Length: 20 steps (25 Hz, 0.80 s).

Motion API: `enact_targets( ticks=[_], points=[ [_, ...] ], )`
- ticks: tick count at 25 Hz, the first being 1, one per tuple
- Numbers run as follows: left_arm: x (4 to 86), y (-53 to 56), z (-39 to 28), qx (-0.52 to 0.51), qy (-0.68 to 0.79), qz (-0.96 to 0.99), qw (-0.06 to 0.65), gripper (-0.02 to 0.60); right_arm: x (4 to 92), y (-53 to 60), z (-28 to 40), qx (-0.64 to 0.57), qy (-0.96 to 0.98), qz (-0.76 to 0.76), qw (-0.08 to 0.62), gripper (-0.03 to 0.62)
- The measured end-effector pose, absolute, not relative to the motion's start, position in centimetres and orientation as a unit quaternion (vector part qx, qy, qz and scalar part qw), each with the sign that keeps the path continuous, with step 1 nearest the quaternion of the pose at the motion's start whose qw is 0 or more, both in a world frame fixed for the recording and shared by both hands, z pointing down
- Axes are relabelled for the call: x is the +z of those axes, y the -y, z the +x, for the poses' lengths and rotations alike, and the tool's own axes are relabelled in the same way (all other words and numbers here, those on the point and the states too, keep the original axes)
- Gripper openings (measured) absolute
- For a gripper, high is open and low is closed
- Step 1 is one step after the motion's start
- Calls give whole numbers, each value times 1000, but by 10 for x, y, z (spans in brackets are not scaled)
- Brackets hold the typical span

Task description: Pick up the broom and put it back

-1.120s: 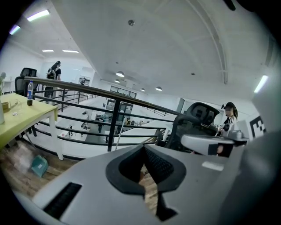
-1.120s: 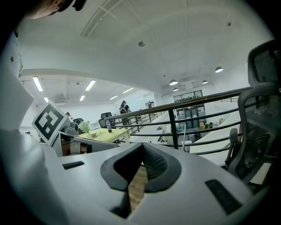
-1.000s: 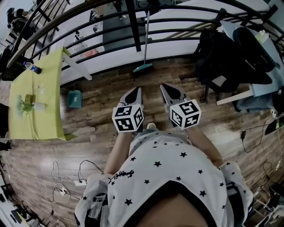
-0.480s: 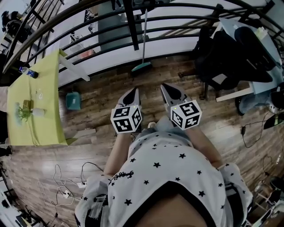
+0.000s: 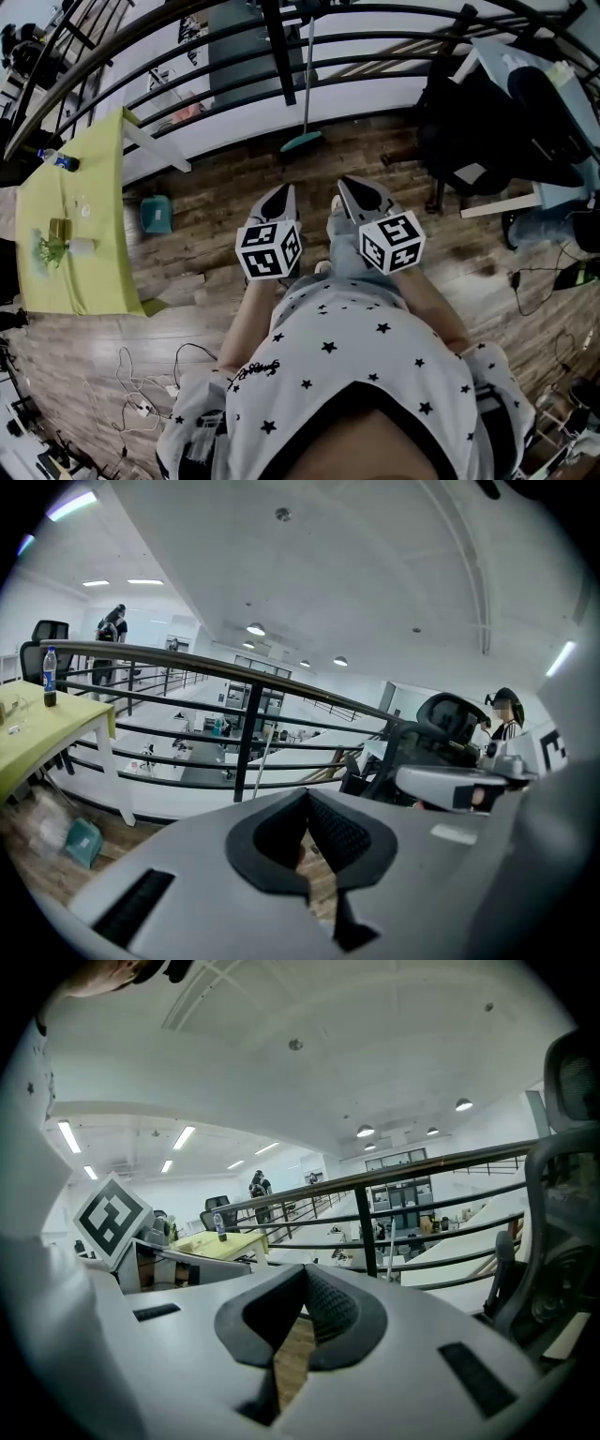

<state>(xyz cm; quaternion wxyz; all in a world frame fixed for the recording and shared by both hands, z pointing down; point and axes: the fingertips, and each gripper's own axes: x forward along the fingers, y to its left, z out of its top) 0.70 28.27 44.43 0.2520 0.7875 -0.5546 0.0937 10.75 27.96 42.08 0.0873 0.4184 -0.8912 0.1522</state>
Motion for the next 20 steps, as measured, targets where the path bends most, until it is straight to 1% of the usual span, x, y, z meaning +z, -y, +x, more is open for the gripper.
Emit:
enact_targets(
  ticks=[10, 20],
  points=[
    [447, -203, 6, 96, 561, 781, 255, 12, 412, -185, 105, 141, 896, 412, 89, -6],
    [432, -120, 3, 90, 575, 770, 262, 12, 402, -95, 103, 148, 898, 402, 99, -6]
  ],
)
